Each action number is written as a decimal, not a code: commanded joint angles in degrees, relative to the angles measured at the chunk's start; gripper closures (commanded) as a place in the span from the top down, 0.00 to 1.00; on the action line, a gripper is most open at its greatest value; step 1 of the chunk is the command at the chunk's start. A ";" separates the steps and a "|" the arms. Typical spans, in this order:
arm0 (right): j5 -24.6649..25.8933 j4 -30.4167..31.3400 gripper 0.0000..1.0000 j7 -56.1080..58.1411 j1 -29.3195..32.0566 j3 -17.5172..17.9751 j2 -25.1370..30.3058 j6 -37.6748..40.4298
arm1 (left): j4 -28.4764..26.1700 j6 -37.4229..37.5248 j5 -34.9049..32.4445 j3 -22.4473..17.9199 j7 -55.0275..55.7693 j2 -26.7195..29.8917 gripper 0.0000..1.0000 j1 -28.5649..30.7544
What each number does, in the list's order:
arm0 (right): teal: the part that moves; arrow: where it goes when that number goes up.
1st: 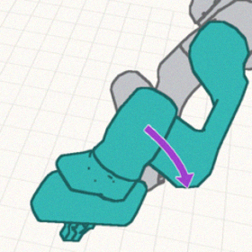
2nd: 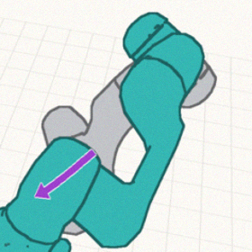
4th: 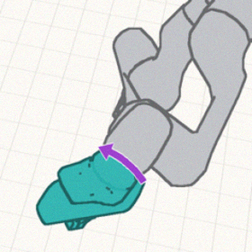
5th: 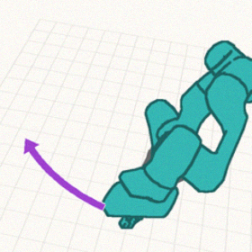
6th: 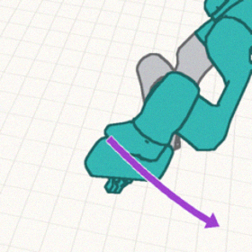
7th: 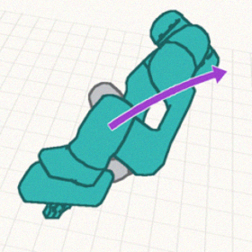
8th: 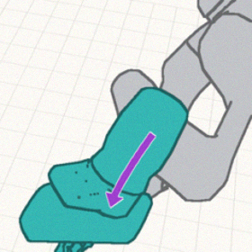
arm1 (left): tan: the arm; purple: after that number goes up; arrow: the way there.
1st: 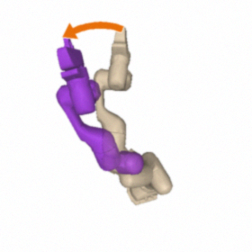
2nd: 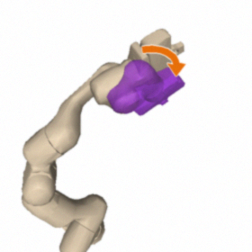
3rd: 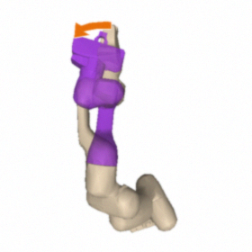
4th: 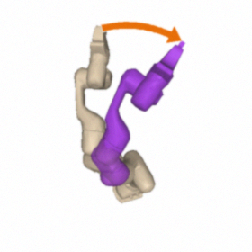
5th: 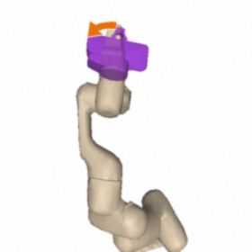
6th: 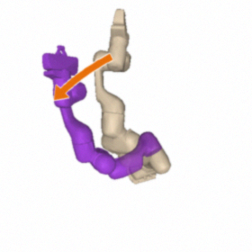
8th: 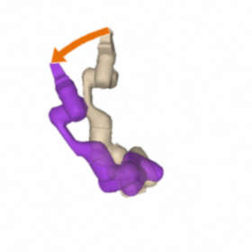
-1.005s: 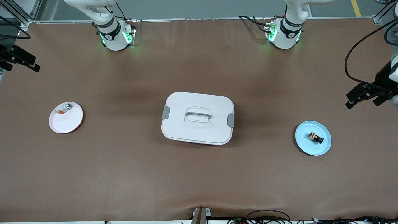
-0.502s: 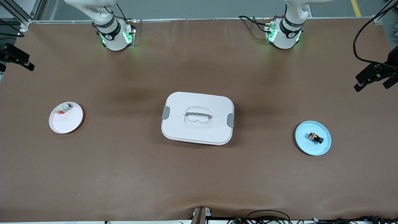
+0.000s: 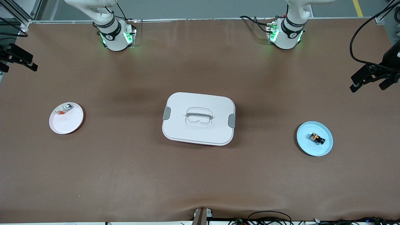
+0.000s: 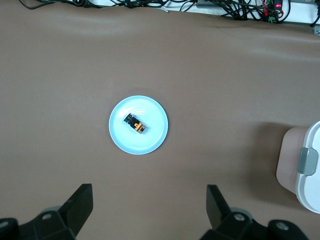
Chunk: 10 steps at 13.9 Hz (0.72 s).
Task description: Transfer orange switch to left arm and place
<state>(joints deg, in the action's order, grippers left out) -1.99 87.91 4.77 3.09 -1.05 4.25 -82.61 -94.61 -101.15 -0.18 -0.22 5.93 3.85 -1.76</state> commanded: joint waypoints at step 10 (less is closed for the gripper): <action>-0.64 1.12 1.00 -1.08 -0.54 0.35 1.55 -0.01 | 4.00 0.60 0.27 0.22 -0.57 -2.26 1.00 -0.26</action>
<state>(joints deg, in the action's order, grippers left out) -1.99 87.91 4.73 2.91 -0.79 4.31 -82.66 -92.42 -101.22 -0.18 -0.12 5.93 2.57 -2.10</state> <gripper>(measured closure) 0.000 0.000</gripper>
